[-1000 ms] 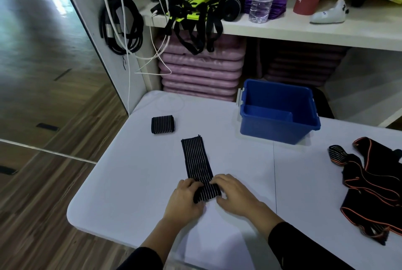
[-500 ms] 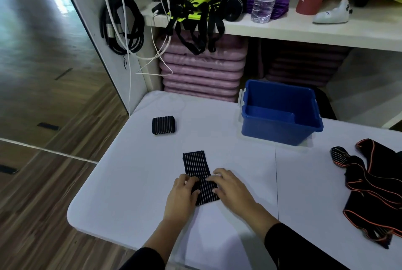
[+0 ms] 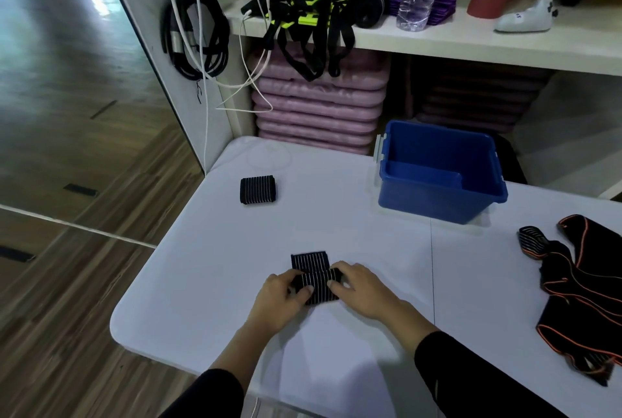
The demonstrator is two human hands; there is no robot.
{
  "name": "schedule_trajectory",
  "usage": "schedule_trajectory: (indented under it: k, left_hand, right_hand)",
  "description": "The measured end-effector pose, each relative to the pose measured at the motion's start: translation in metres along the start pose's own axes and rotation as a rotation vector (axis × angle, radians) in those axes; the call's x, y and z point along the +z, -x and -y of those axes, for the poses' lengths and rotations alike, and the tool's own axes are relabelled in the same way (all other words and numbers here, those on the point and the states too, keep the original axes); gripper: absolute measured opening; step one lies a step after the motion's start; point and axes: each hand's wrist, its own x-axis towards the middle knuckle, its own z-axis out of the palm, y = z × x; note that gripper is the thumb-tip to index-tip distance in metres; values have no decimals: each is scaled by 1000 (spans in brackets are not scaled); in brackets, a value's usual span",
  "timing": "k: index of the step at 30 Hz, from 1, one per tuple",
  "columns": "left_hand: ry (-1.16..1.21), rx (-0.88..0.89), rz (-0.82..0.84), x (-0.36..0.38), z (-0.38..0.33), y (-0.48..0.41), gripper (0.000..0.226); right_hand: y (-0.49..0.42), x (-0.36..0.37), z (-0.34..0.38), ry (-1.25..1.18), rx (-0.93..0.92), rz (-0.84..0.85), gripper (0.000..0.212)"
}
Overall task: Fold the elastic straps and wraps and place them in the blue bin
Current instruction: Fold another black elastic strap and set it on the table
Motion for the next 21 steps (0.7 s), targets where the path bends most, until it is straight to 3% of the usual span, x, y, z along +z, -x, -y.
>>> schedule_trajectory:
  k: [2,5,10,21]
  left_hand:
    - [62,-99,-31,1,-3,1,29]
    - [32,-179,-112,8,-6,2,38]
    - [109,-226,-148,15,-20,0,39]
    - [307,-412,-179,13,-29,-9,34]
  right_hand:
    - [1,6,4,-29,79,-51,22]
    - [0,17,7,10,189,-174,28]
    - [-7,29,20,-132,260,-193,47]
    - [-16,30,23,-426,475,-229,49]
